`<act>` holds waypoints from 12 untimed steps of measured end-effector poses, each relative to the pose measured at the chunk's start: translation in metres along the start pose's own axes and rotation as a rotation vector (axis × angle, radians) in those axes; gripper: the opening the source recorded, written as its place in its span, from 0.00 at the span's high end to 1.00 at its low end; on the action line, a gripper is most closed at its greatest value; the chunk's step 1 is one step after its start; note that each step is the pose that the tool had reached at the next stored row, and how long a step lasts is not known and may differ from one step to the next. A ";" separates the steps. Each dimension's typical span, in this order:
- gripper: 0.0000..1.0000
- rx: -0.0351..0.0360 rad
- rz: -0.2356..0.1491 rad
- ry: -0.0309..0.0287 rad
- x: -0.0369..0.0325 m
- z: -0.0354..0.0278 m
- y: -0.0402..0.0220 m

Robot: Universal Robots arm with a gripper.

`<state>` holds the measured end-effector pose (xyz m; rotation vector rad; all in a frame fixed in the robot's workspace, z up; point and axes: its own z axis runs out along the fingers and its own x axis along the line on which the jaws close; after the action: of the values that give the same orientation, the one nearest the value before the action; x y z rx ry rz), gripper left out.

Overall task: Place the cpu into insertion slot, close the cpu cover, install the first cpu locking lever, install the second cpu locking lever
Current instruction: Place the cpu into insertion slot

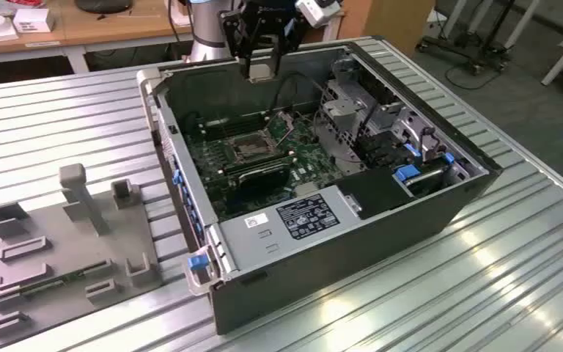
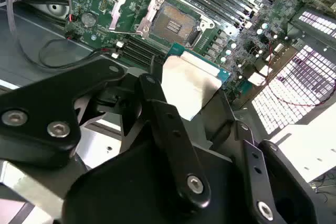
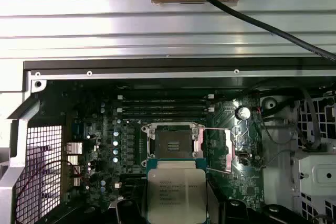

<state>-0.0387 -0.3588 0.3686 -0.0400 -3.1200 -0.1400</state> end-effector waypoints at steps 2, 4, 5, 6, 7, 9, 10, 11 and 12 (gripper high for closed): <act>0.46 -0.0001 0.000 0.0000 0.0000 0.0000 0.0000; 0.46 0.0000 0.000 0.0000 0.0000 0.0000 0.0000; 0.46 0.0000 0.000 0.0000 0.0000 0.0000 0.0000; 0.46 0.0000 0.000 0.0000 0.0000 0.0000 0.0000; 0.46 0.0000 0.000 0.0000 0.0000 0.0000 0.0000; 0.46 0.0000 0.000 0.0000 0.0000 0.0000 0.0000; 0.46 0.0000 0.000 0.0000 0.0000 0.0000 0.0000; 0.46 -0.0001 0.000 0.0000 0.0000 0.0000 0.0000; 0.46 0.0000 0.000 0.0000 0.0000 0.0002 0.0000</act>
<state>-0.0387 -0.3588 0.3684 -0.0400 -3.1200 -0.1401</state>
